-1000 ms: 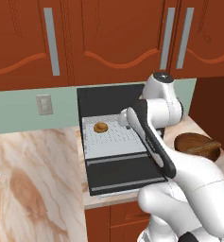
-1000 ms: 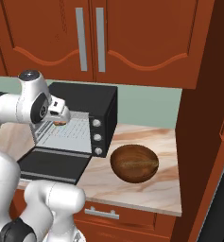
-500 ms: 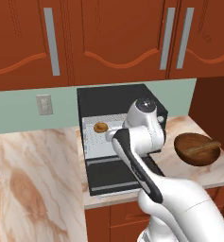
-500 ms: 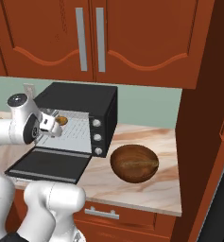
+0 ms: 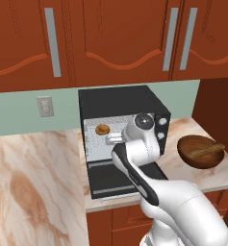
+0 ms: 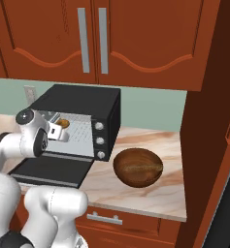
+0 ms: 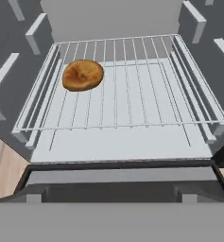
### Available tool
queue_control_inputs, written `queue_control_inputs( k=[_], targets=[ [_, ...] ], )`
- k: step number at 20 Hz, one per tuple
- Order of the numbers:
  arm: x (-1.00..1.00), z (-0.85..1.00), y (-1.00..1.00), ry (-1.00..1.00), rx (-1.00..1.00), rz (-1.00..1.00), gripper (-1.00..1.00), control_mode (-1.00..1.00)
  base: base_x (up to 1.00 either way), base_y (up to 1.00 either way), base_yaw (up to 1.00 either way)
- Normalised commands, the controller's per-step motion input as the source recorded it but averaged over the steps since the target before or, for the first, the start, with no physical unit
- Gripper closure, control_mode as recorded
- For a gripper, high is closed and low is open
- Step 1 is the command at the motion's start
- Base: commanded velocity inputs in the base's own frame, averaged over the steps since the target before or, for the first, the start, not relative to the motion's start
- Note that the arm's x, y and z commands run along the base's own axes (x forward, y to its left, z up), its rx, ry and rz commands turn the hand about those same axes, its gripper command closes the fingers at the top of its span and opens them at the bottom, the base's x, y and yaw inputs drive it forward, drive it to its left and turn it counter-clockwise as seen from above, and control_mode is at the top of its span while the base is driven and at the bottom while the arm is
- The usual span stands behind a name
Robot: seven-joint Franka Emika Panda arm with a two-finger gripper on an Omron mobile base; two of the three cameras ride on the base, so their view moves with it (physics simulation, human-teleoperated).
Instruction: Pick up the heated bread from the toaster oven and place it in the bowl. Then move the bread bowl to the dining counter.
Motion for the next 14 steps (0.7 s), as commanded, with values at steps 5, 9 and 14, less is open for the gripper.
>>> queue_control_inputs(
  k=[5,9,14],
  targets=[
    [0.54,-0.01,0.0,-0.06,0.0,0.0,-1.0,-1.0,0.0,0.0,0.0],
    [0.42,-0.06,0.0,-0.02,0.0,0.0,-1.0,-1.0,0.0,0.0,0.0],
    [0.35,-0.19,0.0,0.0,0.0,0.0,-1.0,-1.0,0.0,0.0,0.0]
  ],
)
